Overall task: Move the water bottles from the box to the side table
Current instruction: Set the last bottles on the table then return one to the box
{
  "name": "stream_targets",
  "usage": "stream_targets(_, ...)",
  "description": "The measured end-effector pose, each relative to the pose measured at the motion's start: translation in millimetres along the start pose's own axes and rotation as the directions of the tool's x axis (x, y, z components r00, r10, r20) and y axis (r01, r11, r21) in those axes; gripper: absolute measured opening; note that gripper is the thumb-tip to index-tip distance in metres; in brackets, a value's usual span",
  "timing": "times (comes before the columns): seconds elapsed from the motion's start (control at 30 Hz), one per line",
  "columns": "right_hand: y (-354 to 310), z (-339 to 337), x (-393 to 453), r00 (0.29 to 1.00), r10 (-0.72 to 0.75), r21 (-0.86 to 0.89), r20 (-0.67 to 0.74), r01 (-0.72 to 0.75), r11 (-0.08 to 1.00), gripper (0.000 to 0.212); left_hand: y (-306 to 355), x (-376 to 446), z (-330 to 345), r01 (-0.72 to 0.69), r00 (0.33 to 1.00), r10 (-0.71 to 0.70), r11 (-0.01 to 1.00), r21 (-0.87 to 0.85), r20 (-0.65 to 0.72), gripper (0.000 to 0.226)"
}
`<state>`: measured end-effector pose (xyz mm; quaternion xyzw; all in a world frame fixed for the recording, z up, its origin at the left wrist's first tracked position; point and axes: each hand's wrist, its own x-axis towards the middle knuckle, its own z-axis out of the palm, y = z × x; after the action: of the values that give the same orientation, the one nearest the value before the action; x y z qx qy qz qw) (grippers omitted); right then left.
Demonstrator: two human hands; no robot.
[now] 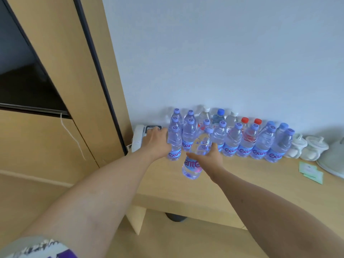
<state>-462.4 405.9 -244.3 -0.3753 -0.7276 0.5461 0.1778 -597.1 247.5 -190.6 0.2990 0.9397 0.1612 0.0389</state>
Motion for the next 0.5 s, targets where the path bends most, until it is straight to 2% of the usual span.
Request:
stream_targets(0.1, -5.7, 13.0, 16.3, 0.999, 0.028, -0.062, -0.023, -0.030, 0.998, 0.061, -8.3, 18.3, 1.0, -0.037, 0.999, 0.037, 0.999, -0.022, 0.003, 0.031)
stream_targets(0.23, -9.8, 27.6, 36.9, 0.999, 0.040, -0.241, 0.032, -0.031, 0.970, 0.069, -17.1, 41.1, 1.9, -0.037, 0.999, 0.038, 0.999, -0.038, 0.015, 0.024)
stream_targets(0.4, -9.2, 44.8, 58.4, 0.996, 0.059, -0.329, 0.065, -0.035, 0.944, 0.076, -29.6, 68.1, 5.1, -0.017, 0.999, 0.018, 0.999, -0.037, 0.041, 0.048)
stream_targets(0.5, -9.7, 50.8, 73.9, 0.993, 0.068, -0.356, 0.098, -0.029, 0.934, 0.076, -32.3, 81.8, 5.0, -0.009, 0.999, 0.010, 1.000, -0.028, 0.039, 0.050)
